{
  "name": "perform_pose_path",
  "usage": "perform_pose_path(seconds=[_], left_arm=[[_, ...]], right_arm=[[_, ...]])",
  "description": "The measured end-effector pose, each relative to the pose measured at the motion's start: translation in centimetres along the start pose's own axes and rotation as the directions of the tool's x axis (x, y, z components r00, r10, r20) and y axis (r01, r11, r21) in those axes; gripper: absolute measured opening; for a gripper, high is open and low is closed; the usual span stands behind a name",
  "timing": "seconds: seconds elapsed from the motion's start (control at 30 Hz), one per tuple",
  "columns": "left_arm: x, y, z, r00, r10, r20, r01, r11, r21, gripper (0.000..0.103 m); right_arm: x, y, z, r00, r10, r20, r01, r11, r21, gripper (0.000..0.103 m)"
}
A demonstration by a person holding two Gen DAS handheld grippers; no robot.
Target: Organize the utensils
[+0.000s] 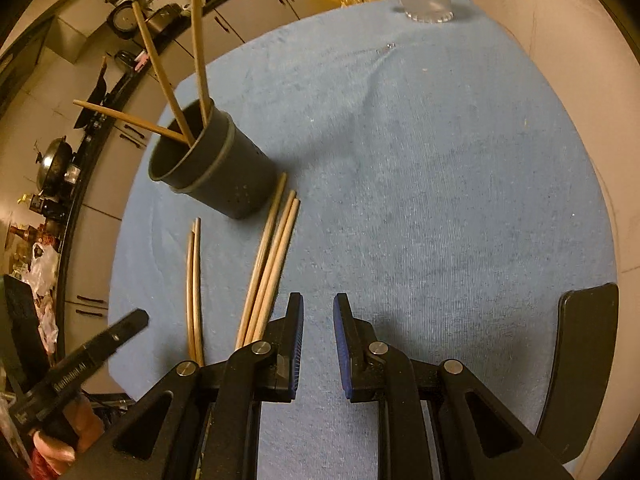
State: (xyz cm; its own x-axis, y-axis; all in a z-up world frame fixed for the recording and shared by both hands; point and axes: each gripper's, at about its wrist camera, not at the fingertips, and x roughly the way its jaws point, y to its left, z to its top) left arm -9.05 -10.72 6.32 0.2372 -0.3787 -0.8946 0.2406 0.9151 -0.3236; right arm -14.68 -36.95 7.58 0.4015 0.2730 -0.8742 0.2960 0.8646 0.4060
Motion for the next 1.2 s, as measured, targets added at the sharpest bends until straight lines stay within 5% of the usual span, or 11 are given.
perform_pose_path(seconds=[0.43, 0.5, 0.57, 0.87, 1.1, 1.2], left_arm=[[4.3, -0.7, 2.3, 0.998, 0.05, -0.032, -0.048, 0.998, 0.047, 0.013], [4.9, -0.7, 2.7, 0.998, 0.052, -0.031, -0.051, 0.998, 0.046, 0.007], [4.9, -0.3, 2.9, 0.998, 0.051, -0.03, -0.05, 0.998, 0.04, 0.0], [3.0, 3.6, 3.1, 1.0, 0.022, 0.005, -0.022, 1.0, 0.001, 0.0], [1.9, 4.6, 3.2, 0.995, -0.095, -0.01, 0.095, 0.995, 0.008, 0.001], [2.5, 3.7, 3.2, 0.992, -0.114, -0.052, 0.115, 0.993, 0.034, 0.014]], right_arm=[[-0.9, -1.2, -0.3, 1.0, -0.029, 0.009, 0.029, 1.0, 0.01, 0.016], [-1.0, -1.4, -0.4, 0.999, -0.036, 0.011, 0.035, 0.999, 0.018, 0.016], [-1.0, -1.5, -0.3, 0.999, -0.038, 0.012, 0.037, 0.999, 0.029, 0.016], [0.6, -1.0, 0.4, 1.0, 0.006, -0.021, -0.004, 0.995, 0.1, 0.016], [3.4, 0.9, 1.8, 0.997, 0.043, -0.061, -0.033, 0.989, 0.144, 0.016], [4.7, 2.4, 2.4, 0.996, 0.037, -0.081, -0.026, 0.99, 0.137, 0.016]])
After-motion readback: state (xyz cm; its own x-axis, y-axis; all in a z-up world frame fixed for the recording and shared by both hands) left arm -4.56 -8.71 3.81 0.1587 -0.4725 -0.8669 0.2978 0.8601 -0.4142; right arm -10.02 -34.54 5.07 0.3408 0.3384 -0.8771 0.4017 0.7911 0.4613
